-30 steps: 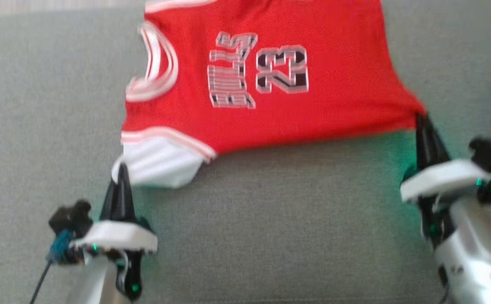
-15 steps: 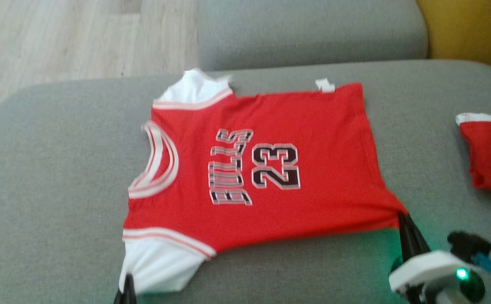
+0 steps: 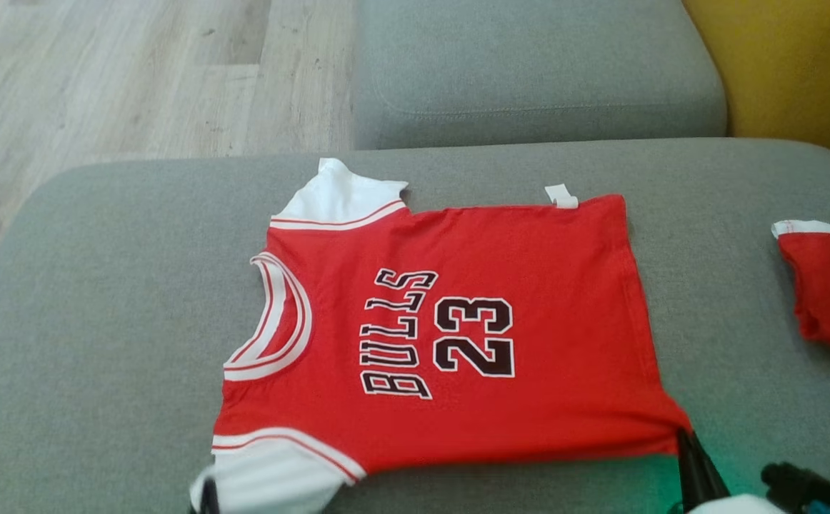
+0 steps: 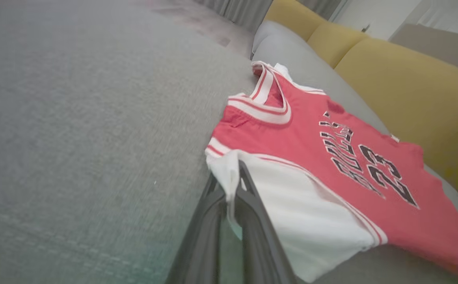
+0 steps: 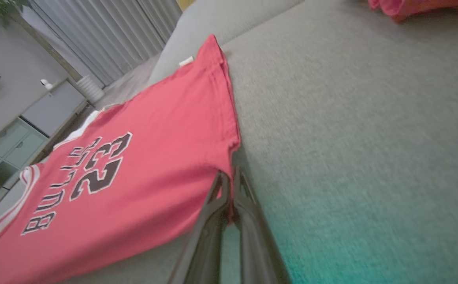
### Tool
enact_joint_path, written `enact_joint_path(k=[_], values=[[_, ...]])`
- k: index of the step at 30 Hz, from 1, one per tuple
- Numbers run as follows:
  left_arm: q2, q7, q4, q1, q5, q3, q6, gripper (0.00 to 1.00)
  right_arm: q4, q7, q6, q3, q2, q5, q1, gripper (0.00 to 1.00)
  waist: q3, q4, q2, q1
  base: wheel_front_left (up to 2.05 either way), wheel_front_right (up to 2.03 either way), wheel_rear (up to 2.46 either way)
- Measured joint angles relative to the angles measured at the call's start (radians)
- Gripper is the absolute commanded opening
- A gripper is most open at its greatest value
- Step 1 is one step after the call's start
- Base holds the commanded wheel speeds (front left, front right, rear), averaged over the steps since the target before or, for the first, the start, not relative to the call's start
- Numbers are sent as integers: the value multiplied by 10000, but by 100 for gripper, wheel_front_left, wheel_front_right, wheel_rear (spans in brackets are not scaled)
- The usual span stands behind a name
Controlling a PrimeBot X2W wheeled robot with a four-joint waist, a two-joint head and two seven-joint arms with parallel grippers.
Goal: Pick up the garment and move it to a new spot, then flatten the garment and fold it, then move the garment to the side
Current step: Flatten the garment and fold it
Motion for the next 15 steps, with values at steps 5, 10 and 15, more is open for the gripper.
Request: enact_joint_path(k=[5,10,15], values=[[19,-2,-552,-1038,-418,8,2,0,-336,2,0,527,15,539,-555,0,255,-39,0,1,0,0,0],[15,-4,-401,-2380,-401,-184,199,0,-407,320,0,715,-56,1089,-1848,0,629,-60,0,2,0,0,0],[8,-4,244,-3227,-708,-441,650,0,-98,460,0,742,-102,1413,-2711,0,1103,-87,0,2,0,0,0]])
